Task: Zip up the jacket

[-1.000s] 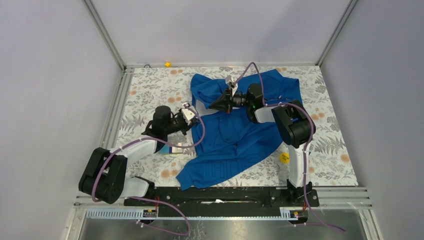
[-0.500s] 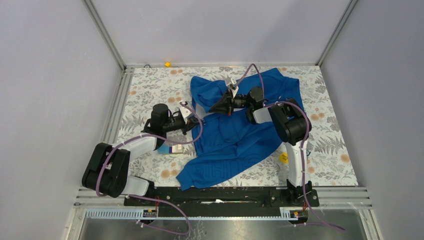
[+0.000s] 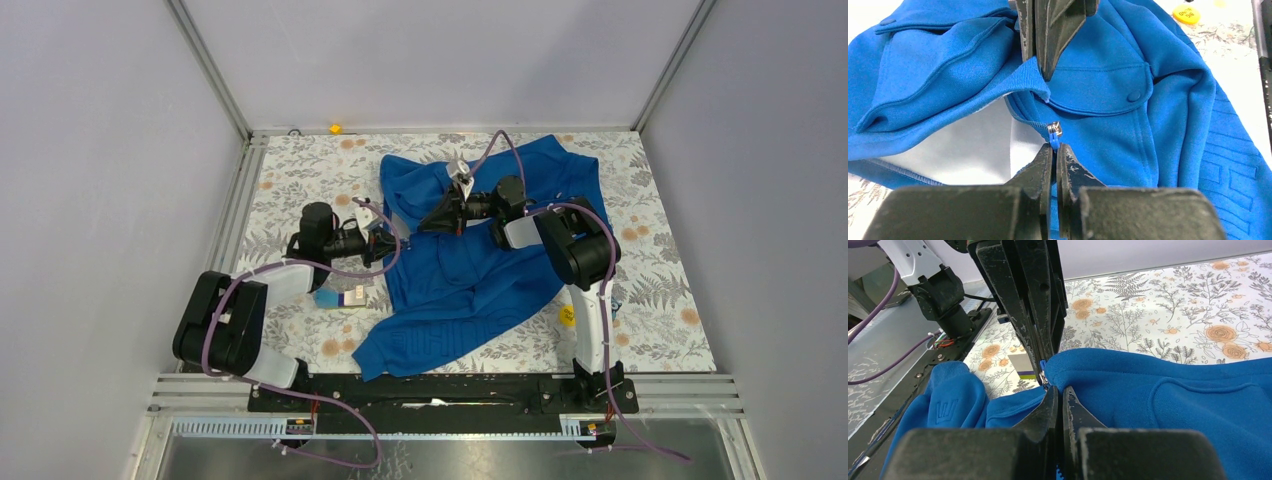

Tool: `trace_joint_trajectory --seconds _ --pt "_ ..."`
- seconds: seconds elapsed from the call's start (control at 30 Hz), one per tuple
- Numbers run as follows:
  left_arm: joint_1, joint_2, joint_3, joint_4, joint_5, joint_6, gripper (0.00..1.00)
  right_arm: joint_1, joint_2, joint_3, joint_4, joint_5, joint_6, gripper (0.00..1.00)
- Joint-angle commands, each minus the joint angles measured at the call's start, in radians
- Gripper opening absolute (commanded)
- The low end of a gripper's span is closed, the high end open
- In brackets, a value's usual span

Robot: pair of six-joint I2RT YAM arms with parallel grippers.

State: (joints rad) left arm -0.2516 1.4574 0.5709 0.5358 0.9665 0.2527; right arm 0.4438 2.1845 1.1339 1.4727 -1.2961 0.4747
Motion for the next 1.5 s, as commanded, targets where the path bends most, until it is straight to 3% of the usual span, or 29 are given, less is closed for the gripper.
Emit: trace_joint_trajectory --seconds 0.0,1.47 --pt "0.016 0.016 0.033 0.127 0.102 -0.061 0.0 0.028 -0.005 0.001 0.178 -0.051 -0.007 0.0" --pt "0.023 0.05 0.049 0.141 0.13 -0.095 0.0 0.052 0.03 0.053 0.18 -0.045 0.036 0.0"
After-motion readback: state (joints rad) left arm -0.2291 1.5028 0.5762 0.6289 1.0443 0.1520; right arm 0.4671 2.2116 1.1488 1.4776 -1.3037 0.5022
